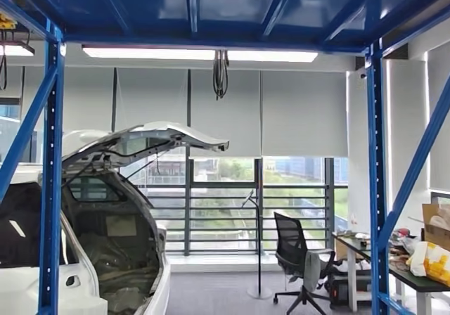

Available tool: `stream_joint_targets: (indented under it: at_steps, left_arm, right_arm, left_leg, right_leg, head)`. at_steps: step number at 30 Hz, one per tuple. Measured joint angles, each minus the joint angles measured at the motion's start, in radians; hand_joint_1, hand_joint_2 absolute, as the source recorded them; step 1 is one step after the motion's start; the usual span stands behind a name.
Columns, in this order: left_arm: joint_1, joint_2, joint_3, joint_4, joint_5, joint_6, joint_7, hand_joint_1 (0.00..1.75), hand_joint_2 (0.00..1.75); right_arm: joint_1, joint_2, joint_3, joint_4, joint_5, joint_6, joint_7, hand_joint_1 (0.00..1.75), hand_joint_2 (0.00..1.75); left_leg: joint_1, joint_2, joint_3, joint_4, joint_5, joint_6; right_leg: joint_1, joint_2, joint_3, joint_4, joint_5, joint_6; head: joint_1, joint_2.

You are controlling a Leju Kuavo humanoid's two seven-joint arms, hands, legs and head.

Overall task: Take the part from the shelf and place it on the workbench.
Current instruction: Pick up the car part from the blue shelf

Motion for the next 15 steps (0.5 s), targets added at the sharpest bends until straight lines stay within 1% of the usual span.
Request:
stream_joint_targets:
  at_steps: [1, 2, 3, 4, 5, 6, 7, 8, 9, 10, 11, 12, 13, 14, 15]
  left_arm:
    - [0.001, 0.000, 0.001, 0.000, -0.001, 0.000, -0.001, 0.00, 0.00]
    - [0.001, 0.000, 0.002, 0.000, -0.002, 0.001, -0.002, 0.00, 0.00]
    - [0.001, 0.000, 0.004, 0.000, -0.004, 0.001, -0.003, 0.00, 0.00]
    - [0.001, 0.000, 0.006, 0.000, -0.006, 0.000, -0.003, 0.00, 0.00]
    - [0.000, 0.000, 0.008, 0.000, -0.008, 0.000, -0.003, 0.00, 0.00]
    - [0.000, 0.000, 0.010, 0.000, -0.009, 0.000, -0.003, 0.00, 0.00]
    - [0.001, -0.001, 0.011, 0.000, -0.010, -0.001, -0.003, 0.00, 0.00]
    - [0.002, -0.001, 0.012, 0.000, -0.010, -0.001, -0.003, 0.00, 0.00]
    - [0.002, -0.001, 0.012, 0.000, -0.010, -0.001, -0.003, 0.00, 0.00]
    - [0.002, -0.001, 0.013, 0.000, -0.010, -0.001, -0.003, 0.00, 0.00]
    - [0.001, -0.001, 0.013, 0.000, -0.010, 0.000, -0.003, 0.00, 0.00]
    - [-0.001, -0.001, 0.014, 0.000, -0.010, 0.000, -0.003, 0.00, 0.00]
    - [-0.002, -0.001, 0.015, 0.000, -0.010, 0.000, -0.003, 0.00, 0.00]
    - [-0.003, -0.001, 0.015, 0.000, -0.011, 0.000, -0.003, 0.00, 0.00]
    - [-0.003, -0.002, 0.016, 0.000, -0.013, -0.001, -0.003, 0.00, 0.00]
  right_arm:
    - [0.000, 0.000, 0.000, -0.001, 0.000, 0.000, 0.000, 0.00, 1.75]
    - [-0.001, 0.000, 0.001, -0.002, 0.000, -0.001, 0.000, 0.00, 1.75]
    - [-0.002, 0.000, 0.001, -0.003, 0.000, -0.001, 0.000, 0.00, 1.75]
    - [-0.002, 0.000, 0.002, -0.003, -0.001, -0.001, -0.001, 0.00, 1.75]
    - [-0.001, 0.000, 0.002, -0.003, -0.001, -0.001, -0.001, 0.00, 1.75]
    - [0.000, 0.000, 0.003, -0.003, -0.001, -0.001, 0.000, 0.00, 1.75]
    - [0.001, 0.000, 0.003, -0.003, -0.001, -0.001, 0.000, 0.00, 1.75]
    - [0.001, 0.000, 0.003, -0.003, -0.001, -0.001, 0.000, 0.00, 1.75]
    - [0.001, 0.000, 0.004, -0.003, -0.001, -0.001, 0.000, 0.00, 1.75]
    - [0.002, 0.000, 0.004, -0.003, -0.001, -0.001, 0.000, 0.00, 1.75]
    - [0.002, 0.000, 0.004, -0.002, -0.001, -0.001, 0.000, 0.00, 1.75]
    - [0.002, -0.001, 0.004, -0.002, -0.001, -0.001, 0.000, 0.00, 1.75]
    - [0.002, -0.001, 0.004, -0.001, -0.001, -0.001, 0.001, 0.00, 1.75]
    - [0.002, -0.001, 0.004, -0.001, -0.001, -0.001, 0.002, 0.00, 1.75]
    - [0.002, -0.001, 0.004, -0.002, -0.001, -0.001, 0.002, 0.00, 1.75]
  left_leg:
    - [0.003, -0.001, 0.013, -0.012, -0.002, 0.004]
    - [0.005, -0.001, 0.028, -0.023, -0.006, 0.007]
    - [0.008, -0.002, 0.044, -0.032, -0.010, 0.010]
    - [0.008, -0.002, 0.058, -0.037, -0.018, 0.013]
    - [0.009, -0.002, 0.070, -0.039, -0.026, 0.014]
    - [0.009, -0.002, 0.083, -0.040, -0.037, 0.014]
    - [0.009, -0.002, 0.100, -0.040, -0.049, 0.013]
    - [0.010, -0.002, 0.118, -0.040, -0.062, 0.011]
    - [0.010, -0.003, 0.138, -0.040, -0.076, 0.009]
    - [0.011, -0.003, 0.156, -0.041, -0.089, 0.006]
    - [0.011, -0.004, 0.171, -0.042, -0.100, 0.002]
    - [0.012, -0.005, 0.179, -0.044, -0.109, -0.003]
    - [0.012, -0.006, 0.185, -0.046, -0.113, -0.010]
    - [0.012, -0.006, 0.190, -0.047, -0.113, -0.016]
    - [0.013, -0.005, 0.193, -0.046, -0.113, -0.022]
  right_leg:
    - [0.000, -0.001, -0.004, 0.015, 0.005, 0.006]
    - [0.000, -0.002, -0.019, 0.047, 0.007, 0.009]
    - [-0.001, -0.003, -0.050, 0.099, 0.000, 0.012]
    - [-0.001, -0.004, -0.092, 0.161, -0.015, 0.015]
    - [-0.002, -0.004, -0.139, 0.221, -0.037, 0.017]
    - [-0.002, -0.004, -0.181, 0.263, -0.057, 0.020]
    - [-0.002, -0.004, -0.210, 0.276, -0.062, 0.023]
    - [-0.003, -0.004, -0.223, 0.257, -0.046, 0.024]
    - [-0.003, -0.004, -0.224, 0.209, -0.004, 0.024]
    - [-0.002, -0.005, -0.216, 0.149, 0.056, 0.023]
    - [0.000, -0.007, -0.211, 0.100, 0.101, 0.019]
    - [0.003, -0.009, -0.207, 0.067, 0.134, 0.012]
    - [0.006, -0.010, -0.206, 0.053, 0.148, 0.003]
    - [0.010, -0.011, -0.206, 0.049, 0.143, -0.008]
    - [0.010, -0.009, -0.199, 0.043, 0.144, -0.017]
  head:
    - [0.000, 0.000]
    - [0.000, 0.000]
    - [-0.001, 0.000]
    - [-0.001, 0.000]
    - [-0.001, 0.000]
    - [-0.001, 0.000]
    - [-0.001, 0.000]
    - [-0.001, 0.000]
    - [-0.001, -0.001]
    - [-0.001, -0.001]
    - [0.000, -0.001]
    - [-0.001, -0.001]
    - [-0.001, -0.001]
    - [-0.001, -0.001]
    - [-0.002, -0.001]
